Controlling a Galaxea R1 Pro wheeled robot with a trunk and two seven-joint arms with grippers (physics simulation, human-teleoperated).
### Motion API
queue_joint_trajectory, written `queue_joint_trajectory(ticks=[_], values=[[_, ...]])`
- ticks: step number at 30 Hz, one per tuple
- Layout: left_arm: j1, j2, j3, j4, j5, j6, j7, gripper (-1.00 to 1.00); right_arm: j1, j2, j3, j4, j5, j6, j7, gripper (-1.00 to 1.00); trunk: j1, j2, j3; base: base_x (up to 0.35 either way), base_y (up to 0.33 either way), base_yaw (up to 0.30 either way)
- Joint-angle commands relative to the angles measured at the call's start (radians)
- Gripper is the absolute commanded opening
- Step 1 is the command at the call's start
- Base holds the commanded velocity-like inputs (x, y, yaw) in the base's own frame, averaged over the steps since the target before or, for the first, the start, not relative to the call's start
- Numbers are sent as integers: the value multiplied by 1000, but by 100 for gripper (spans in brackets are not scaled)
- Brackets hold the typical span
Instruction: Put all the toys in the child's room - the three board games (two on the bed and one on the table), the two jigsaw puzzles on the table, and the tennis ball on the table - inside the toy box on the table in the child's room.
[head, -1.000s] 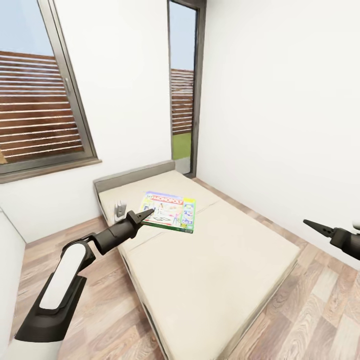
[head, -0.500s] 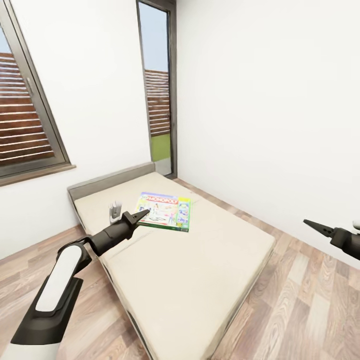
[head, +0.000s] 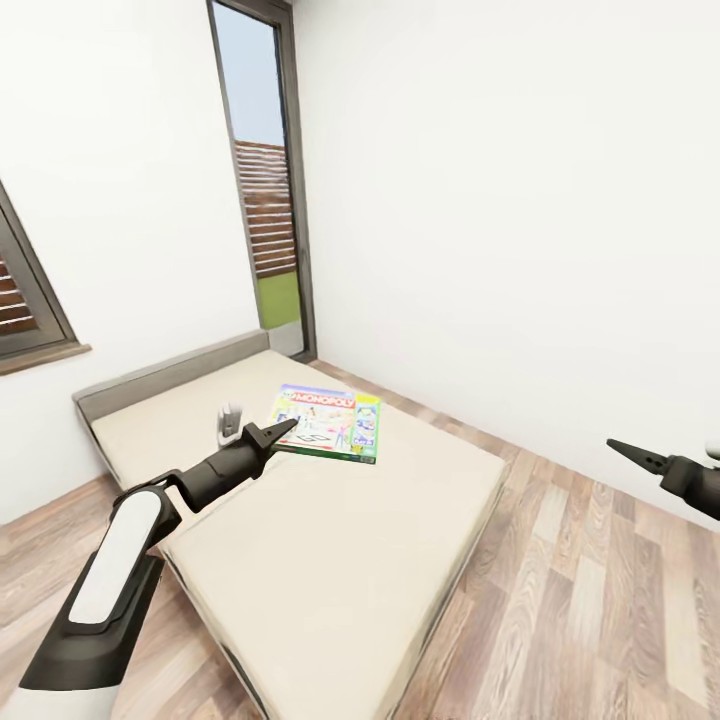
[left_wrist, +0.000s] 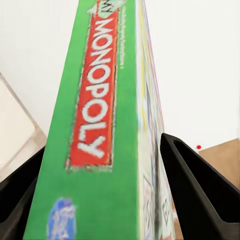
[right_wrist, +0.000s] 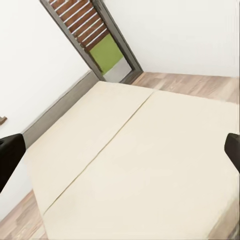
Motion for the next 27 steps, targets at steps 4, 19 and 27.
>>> queue_joint_trajectory(ticks=[4,19,27], values=[[0,1,4,-2,14,2,9,-100,-2,0,0,0,5,4,7,100,1,-2,0,0,0,-282],[6,2,7,-2,14,1,-16,-100,-2,1,0,0,5,4,7,100,1,-2,7,0,0,-282],[13,2,30,-3,14,1,-22,-100,-2,1,0,0,5,4,7,100,1,-2,10,0,0,-282]])
